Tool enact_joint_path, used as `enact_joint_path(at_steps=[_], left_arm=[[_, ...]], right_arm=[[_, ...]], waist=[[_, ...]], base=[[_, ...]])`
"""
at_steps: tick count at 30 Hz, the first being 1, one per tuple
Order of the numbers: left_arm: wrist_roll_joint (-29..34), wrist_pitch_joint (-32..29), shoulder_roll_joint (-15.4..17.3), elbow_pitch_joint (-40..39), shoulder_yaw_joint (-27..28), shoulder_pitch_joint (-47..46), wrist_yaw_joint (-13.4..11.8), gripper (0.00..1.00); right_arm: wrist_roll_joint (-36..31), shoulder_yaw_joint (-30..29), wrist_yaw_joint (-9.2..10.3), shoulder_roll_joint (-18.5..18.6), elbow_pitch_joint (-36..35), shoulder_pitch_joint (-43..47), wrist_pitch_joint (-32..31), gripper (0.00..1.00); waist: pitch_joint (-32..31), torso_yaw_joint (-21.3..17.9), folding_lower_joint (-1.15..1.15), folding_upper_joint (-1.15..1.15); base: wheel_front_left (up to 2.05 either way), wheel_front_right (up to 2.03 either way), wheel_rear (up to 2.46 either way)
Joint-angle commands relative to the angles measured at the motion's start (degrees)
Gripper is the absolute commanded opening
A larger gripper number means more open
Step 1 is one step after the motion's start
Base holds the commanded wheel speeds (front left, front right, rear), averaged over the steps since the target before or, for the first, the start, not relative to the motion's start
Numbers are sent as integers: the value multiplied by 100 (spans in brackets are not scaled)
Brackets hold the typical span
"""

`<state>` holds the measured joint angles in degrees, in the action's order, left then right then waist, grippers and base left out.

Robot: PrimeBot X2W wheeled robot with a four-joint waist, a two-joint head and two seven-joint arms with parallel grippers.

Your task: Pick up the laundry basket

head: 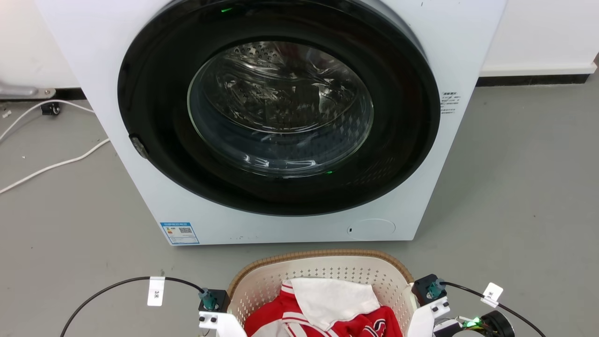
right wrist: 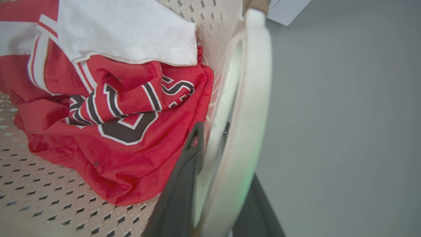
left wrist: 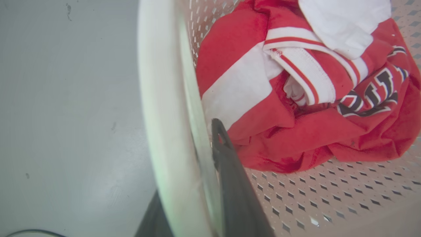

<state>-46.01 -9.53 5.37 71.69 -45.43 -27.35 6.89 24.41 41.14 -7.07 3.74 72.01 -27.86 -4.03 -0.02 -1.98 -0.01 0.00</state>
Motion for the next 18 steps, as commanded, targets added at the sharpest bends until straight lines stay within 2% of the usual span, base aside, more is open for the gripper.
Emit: enact_joint_path(at_steps=[1,18], left_arm=[[-42,-16,-108,-139,-47,13,96,0],[-469,-195,25,-188,-407,181,88,0]], right_arm=[[62,128,-75,-106,-104,89,-19,0],[957,1038,-75,94,-167,166,-192,0]], waist=[[-51,-7,1,0],[-413,-25,1,0]], base=[[0,0,0],[0,0,0]])
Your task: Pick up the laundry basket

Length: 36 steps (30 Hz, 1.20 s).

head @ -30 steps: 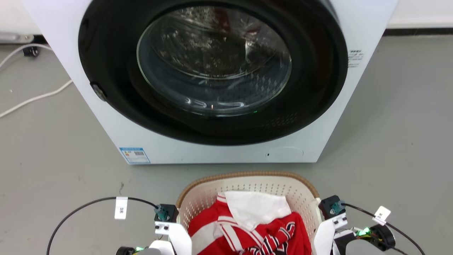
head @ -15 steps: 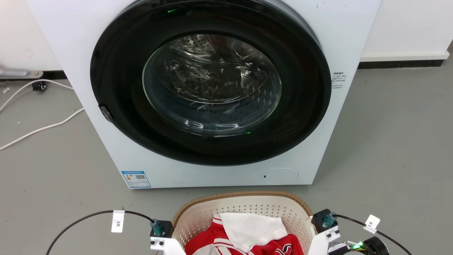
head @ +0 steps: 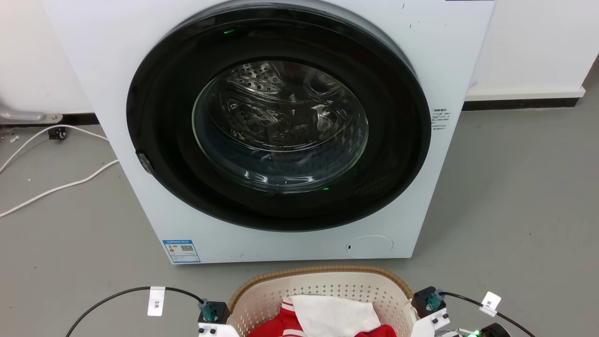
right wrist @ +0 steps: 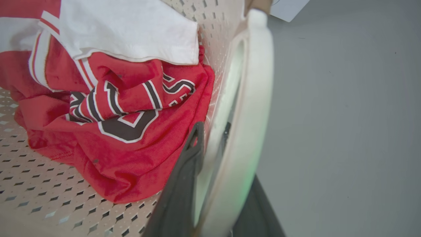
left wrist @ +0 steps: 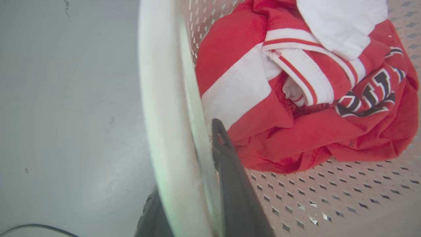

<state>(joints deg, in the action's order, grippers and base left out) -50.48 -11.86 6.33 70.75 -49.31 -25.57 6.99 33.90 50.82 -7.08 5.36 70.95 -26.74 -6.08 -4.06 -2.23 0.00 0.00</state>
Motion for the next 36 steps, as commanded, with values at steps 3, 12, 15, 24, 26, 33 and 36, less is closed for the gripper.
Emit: enact_joint_path(at_steps=[3,12,15,24,26,33,36], left_arm=[[-72,60,-56,-89,-75,-4,79,0],[-213,36,-34,-77,-197,10,79,0],[-262,47,-28,-73,-249,0,79,0],[-387,95,8,-44,-381,-29,79,0],[-418,96,13,-38,-411,-38,78,0],[-511,127,19,-21,-500,-29,77,0],[-548,131,22,-8,-530,-29,77,0]], right_arm=[[123,185,-74,-53,-54,31,26,0],[392,461,-74,-31,-20,-4,35,0],[482,548,-74,-21,-5,-18,35,0],[720,781,-74,-28,36,-57,85,0],[776,827,-74,-33,43,-56,86,0],[924,994,-74,-26,73,-62,98,0],[990,1052,-74,-17,84,-71,99,0]], waist=[[-27,-1,0,0],[-52,-13,0,0],[-59,-13,0,0],[-61,-15,0,0],[-59,-15,0,0],[-58,-14,0,0],[-59,-11,0,0]], base=[[0,0,0],[0,0,0],[0,0,0],[0,0,0],[0,0,0],[0,0,0],[0,0,0]])
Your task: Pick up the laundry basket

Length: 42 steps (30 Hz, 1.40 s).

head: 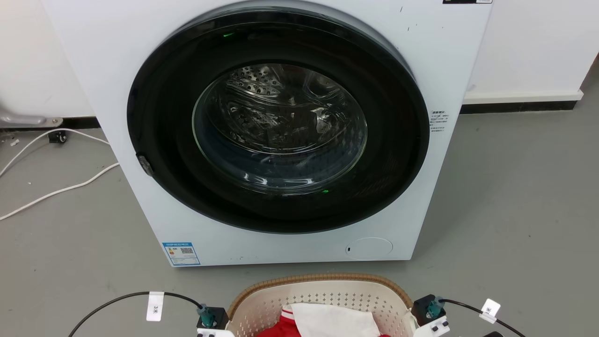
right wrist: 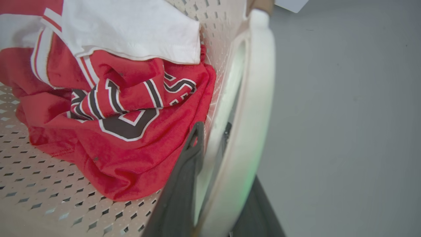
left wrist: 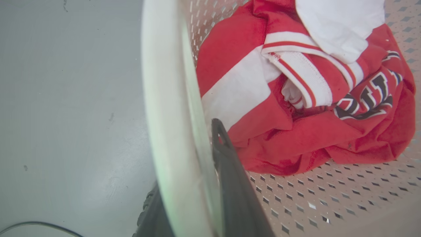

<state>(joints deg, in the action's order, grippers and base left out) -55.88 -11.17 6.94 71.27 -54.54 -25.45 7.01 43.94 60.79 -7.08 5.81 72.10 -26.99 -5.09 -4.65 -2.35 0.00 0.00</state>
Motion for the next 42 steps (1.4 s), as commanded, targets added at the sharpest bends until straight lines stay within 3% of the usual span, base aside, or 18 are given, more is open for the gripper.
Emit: enact_joint_path(at_steps=[1,42], left_arm=[[-19,62,-37,-57,-20,-40,75,0],[-422,202,-4,22,-436,-126,73,0]], right_arm=[[16,74,-74,-58,-27,-48,6,0],[671,695,-74,-32,76,-147,150,0]], waist=[[-1,2,0,0],[-16,15,0,0]], base=[[0,0,0],[0,0,0]])
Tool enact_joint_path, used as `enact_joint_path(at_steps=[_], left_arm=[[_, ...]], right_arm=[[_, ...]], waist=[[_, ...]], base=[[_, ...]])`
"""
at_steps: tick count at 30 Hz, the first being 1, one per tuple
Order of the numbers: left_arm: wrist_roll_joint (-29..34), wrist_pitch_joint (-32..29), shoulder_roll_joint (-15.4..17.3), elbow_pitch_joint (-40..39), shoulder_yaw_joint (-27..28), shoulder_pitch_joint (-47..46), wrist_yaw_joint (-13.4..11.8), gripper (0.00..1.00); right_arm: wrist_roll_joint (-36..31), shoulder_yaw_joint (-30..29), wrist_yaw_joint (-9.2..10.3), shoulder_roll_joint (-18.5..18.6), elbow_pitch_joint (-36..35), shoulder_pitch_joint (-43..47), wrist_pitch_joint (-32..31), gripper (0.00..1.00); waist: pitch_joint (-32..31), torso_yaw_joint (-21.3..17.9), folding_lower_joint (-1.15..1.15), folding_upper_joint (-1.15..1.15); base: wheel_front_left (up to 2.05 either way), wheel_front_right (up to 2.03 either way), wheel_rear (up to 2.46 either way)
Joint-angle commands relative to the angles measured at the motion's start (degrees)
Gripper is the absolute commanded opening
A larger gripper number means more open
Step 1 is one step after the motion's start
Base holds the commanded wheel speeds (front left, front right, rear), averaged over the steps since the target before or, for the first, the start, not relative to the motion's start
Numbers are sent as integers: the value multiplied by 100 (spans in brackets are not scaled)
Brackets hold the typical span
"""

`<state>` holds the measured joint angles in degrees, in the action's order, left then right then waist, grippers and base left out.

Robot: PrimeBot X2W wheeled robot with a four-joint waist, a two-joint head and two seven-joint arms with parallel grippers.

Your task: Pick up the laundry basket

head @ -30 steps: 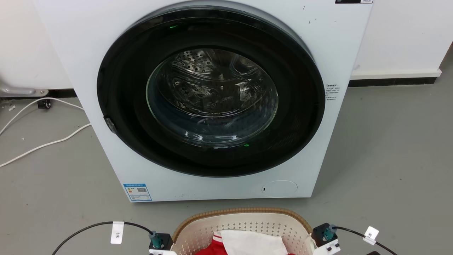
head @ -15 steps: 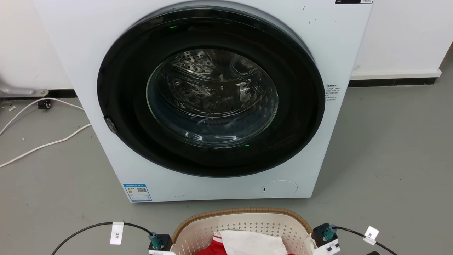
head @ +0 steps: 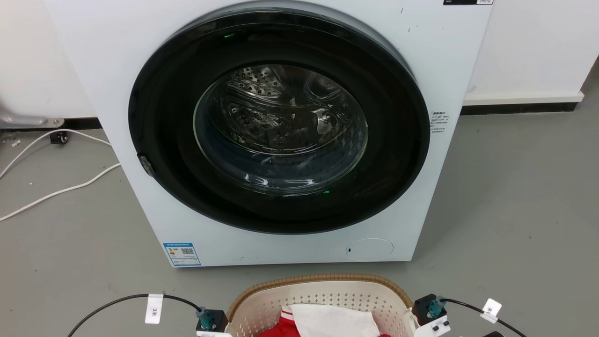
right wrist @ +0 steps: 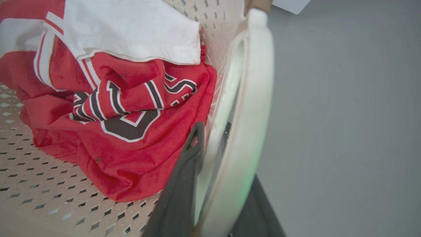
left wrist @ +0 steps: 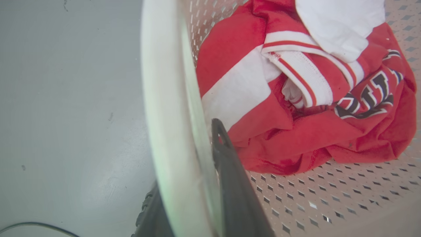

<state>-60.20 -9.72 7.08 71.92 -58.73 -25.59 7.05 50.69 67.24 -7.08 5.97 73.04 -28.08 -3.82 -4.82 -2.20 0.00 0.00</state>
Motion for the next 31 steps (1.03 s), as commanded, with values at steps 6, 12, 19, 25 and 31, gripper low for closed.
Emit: enact_joint_path(at_steps=[6,12,19,25,31], left_arm=[[-39,62,-20,-32,-59,-125,70,0],[-88,75,-18,-18,-110,-121,70,0],[-158,95,-10,-5,-175,-117,70,0],[-200,109,-5,-3,-230,-116,70,0],[-236,117,-2,1,-282,-113,70,0]], right_arm=[[71,95,-75,-55,-13,-44,39,0],[151,154,-75,-40,-2,-74,72,0],[243,242,-75,-39,7,-87,83,0],[293,292,-75,-34,12,-86,85,0],[336,338,-75,-29,17,-82,105,0]], waist=[[6,0,0,0],[9,-1,0,0],[6,-1,0,0],[6,-1,0,0],[6,-3,0,0]], base=[[0,0,0],[0,0,0],[0,0,0],[0,0,0],[0,0,0]])
